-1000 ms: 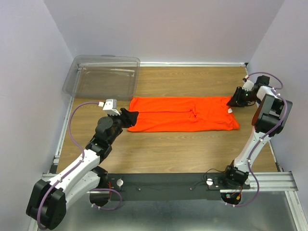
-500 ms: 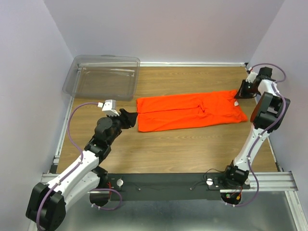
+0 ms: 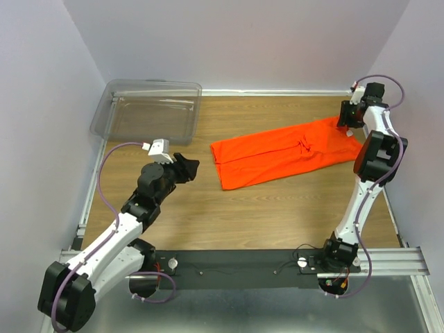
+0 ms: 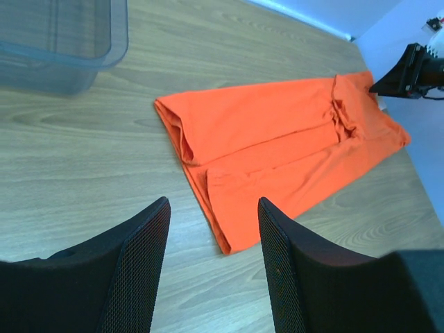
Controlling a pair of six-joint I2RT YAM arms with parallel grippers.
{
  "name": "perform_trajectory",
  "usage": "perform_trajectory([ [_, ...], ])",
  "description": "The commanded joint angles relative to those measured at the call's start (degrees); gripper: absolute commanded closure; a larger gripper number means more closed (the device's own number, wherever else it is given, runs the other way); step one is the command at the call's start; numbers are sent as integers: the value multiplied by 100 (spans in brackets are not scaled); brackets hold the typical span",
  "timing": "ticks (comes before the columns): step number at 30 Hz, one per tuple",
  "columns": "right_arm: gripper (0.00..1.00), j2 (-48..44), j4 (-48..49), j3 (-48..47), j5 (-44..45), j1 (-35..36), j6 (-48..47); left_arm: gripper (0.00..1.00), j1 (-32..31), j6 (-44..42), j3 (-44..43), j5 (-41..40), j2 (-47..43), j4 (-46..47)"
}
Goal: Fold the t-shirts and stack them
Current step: Fold the tshirt
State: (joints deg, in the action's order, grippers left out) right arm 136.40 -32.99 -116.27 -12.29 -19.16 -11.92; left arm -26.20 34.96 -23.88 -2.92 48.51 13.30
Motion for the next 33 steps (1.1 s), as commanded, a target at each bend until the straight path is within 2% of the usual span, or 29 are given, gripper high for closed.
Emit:
perform_trajectory([
  [1,44,-1227,654,727,324,78,-240,38,27,-86,-117,-210,-281,-284],
  [4,43,-1650,759,1219,341,228,-406,38,36,-7,-56,-122,-316,-310],
  [6,39,-2036,777,1517,246,421,-495,38,36,72,58,-42,-351,-310],
  [9,29,-2590,698,1957,-455,772,-924,38,36,125,216,-25,-622,-354],
  [11,27,-2846,427,2511,-1579,1244,-1819,36,36,125,296,-25,-764,-381],
  [12,26,-2986,-140,2660,-1992,1465,-2231,34,36,142,366,-68,-825,-433],
  [13,28,-3048,-459,3001,-2623,1955,-3140,28,44,230,410,-95,-948,-460],
  [14,28,-3110,-932,3222,-2803,2360,-3567,25,44,283,454,-95,-1010,-469],
  [15,29,-3180,-998,3468,-2866,2729,-3963,21,62,318,541,-86,-1115,-460],
  [16,30,-3381,-955,3819,-2692,3125,-4515,21,71,362,594,-51,-1142,-442],
  [17,32,-3444,-850,4327,-2534,3947,-4634,21,88,406,612,36,-1168,-434],
  [18,33,-3488,-458,4549,-2323,4338,-4652,21,97,441,621,72,-1177,-451],
  [19,36,-3462,-193,4691,-1817,5038,-4426,21,106,485,621,89,-1169,-556],
  [23,39,-3173,679,4728,-714,6053,-3853,21,141,521,577,55,-1291,-907],
  [28,39,-2786,1049,4526,-3,6451,-3642,21,150,670,586,28,-1783,-1101],
  [33,40,-2557,1111,4517,25,6504,-3642,21,150,740,516,-24,-1933,-1224],
])
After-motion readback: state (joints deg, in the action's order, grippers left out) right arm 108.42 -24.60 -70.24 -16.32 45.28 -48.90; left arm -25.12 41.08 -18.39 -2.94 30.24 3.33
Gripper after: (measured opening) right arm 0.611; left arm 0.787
